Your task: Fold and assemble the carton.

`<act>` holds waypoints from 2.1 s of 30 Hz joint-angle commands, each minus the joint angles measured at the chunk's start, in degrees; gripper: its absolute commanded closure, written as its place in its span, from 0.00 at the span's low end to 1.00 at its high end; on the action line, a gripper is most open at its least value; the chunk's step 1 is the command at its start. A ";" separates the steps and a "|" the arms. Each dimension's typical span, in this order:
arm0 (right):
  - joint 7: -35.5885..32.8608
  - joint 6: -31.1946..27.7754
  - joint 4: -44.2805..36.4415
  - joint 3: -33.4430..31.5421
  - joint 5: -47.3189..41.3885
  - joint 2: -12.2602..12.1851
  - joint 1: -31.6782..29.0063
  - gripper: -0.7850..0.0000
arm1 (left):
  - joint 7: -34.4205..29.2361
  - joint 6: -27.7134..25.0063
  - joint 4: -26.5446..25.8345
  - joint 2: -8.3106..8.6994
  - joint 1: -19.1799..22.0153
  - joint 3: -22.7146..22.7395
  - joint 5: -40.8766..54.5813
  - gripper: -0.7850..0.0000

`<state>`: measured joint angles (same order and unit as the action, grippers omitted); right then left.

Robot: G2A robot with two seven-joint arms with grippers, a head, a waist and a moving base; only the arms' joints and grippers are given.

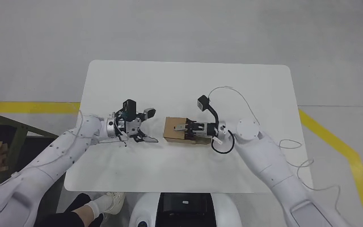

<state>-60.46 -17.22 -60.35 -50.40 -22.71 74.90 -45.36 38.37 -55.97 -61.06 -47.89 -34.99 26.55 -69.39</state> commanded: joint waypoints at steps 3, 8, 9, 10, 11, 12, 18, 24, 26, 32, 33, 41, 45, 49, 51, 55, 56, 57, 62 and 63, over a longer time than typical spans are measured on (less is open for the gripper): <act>-0.84 -1.28 2.92 1.27 -0.01 0.69 1.35 1.00 | 0.36 0.92 1.29 -1.73 0.16 -0.79 -2.14 0.00; -0.88 -1.92 5.99 2.01 -1.34 1.48 2.43 1.00 | 0.59 0.70 3.56 -4.11 0.62 -1.72 -2.87 0.00; -0.88 -2.01 6.51 2.14 -1.62 1.63 2.58 1.00 | 0.56 0.61 4.24 -4.62 0.79 -1.86 -2.78 0.00; -0.89 -2.13 6.98 2.26 -1.90 1.78 2.74 1.00 | 0.55 0.56 4.89 -5.13 0.94 -1.99 -2.65 0.00; -0.91 -2.21 7.44 2.38 -2.11 1.92 2.90 1.00 | 0.55 0.54 5.42 -5.63 1.12 -2.11 -2.64 0.00; -0.95 -2.33 7.82 2.50 -2.22 2.06 3.08 1.00 | 0.60 0.56 5.90 -6.09 1.26 -2.22 -2.72 0.00; -1.70 -2.84 9.58 3.38 -2.53 2.81 3.86 0.71 | 1.41 0.84 8.14 -8.44 2.21 -2.54 -4.14 0.00; -1.63 -2.99 10.98 3.63 -2.84 3.35 4.26 0.27 | 1.65 0.50 10.13 -10.49 3.06 -2.91 -5.83 0.00; -1.76 -3.14 11.29 3.59 -2.83 3.44 4.33 0.00 | 2.10 0.67 10.74 -11.03 3.25 -2.93 -6.60 0.00; -2.27 -3.46 10.42 2.39 -1.77 3.03 4.17 0.00 | 4.17 1.61 12.11 -11.93 3.68 -2.54 -9.63 0.00; -2.35 -3.52 9.83 2.01 -1.45 2.84 3.97 0.00 | 4.51 1.84 12.19 -12.01 3.76 -2.45 -10.24 0.00; -1.32 -2.38 1.16 -2.98 2.71 0.32 0.20 0.00 | 8.81 3.29 11.68 -12.17 4.06 -1.95 -16.12 0.00; 1.12 -0.52 -5.57 -6.73 5.91 -1.34 -3.48 0.00 | 10.49 3.39 11.87 -12.01 4.52 -1.34 -18.23 0.00; 3.72 1.87 -14.87 -10.80 9.66 -3.05 -8.98 0.00 | 10.82 3.01 11.94 -12.05 5.07 -1.10 -20.24 0.00; 4.46 2.87 -19.14 -12.72 10.78 -3.76 -11.82 0.00 | 11.02 2.74 11.99 -12.16 5.21 -1.04 -20.84 0.00; 5.23 4.55 -25.11 -15.84 12.58 -4.87 -16.24 0.00 | 11.07 2.67 12.03 -12.52 5.20 -0.91 -21.34 0.00; 5.32 4.73 -26.15 -16.49 12.74 -5.08 -17.17 0.00 | 10.89 2.83 12.10 -12.62 5.15 -0.84 -21.35 0.00; 5.36 5.02 -26.92 -17.09 12.76 -5.27 -18.03 0.00 | 10.53 3.06 12.23 -12.73 5.07 -0.75 -21.26 0.00; 4.92 5.98 -28.88 -18.86 13.05 -5.98 -21.01 0.00 | 8.69 3.24 12.38 -13.36 4.93 -0.28 -20.39 0.00; 4.64 6.15 -29.14 -18.96 12.97 -6.08 -21.41 0.00 | 8.42 3.19 12.37 -13.47 4.93 -0.18 -20.26 0.00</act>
<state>-55.54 -11.23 -89.26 -69.28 -9.67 68.91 -66.39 47.07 -52.71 -48.68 -61.25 -30.08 26.28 -89.77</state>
